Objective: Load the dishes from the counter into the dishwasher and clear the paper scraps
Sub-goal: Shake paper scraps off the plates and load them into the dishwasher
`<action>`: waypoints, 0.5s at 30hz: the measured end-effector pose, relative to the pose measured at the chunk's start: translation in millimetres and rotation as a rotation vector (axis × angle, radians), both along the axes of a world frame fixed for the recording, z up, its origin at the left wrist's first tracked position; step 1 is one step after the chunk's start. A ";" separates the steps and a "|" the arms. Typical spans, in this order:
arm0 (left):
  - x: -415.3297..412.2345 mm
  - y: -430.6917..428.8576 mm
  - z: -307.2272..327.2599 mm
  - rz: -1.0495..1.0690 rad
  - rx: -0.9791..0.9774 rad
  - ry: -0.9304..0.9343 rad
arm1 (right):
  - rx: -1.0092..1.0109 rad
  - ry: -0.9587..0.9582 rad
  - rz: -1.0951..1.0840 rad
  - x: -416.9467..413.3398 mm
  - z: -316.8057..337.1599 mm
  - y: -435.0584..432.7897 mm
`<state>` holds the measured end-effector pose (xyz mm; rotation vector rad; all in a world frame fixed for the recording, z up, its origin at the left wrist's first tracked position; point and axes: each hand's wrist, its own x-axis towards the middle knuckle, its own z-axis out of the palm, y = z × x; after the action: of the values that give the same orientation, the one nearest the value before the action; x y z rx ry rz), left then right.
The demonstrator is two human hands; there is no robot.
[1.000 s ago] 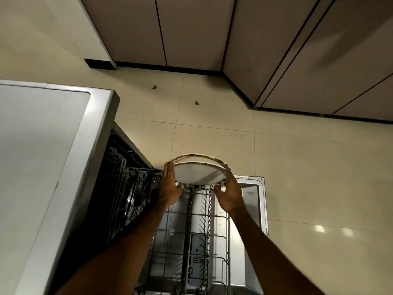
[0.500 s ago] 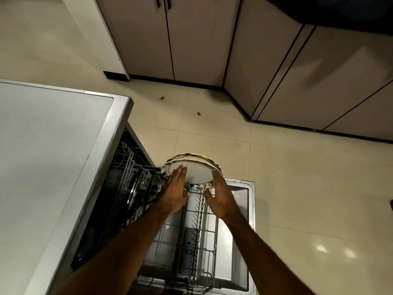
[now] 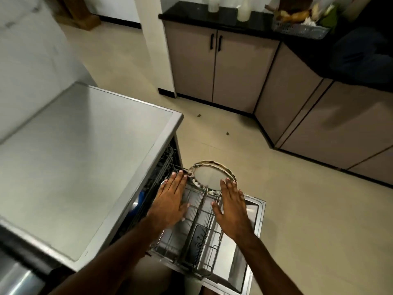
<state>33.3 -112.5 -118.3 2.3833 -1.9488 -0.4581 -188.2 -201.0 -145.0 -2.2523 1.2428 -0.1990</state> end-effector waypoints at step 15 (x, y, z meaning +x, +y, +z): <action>29.5 204.6 78.0 0.440 -0.106 -0.018 | -0.021 -0.099 0.342 79.7 91.9 79.6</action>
<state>62.8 92.1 -40.3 2.6397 -1.3485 -0.3003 -108.5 -121.5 -53.1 -2.3991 0.7919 -0.1912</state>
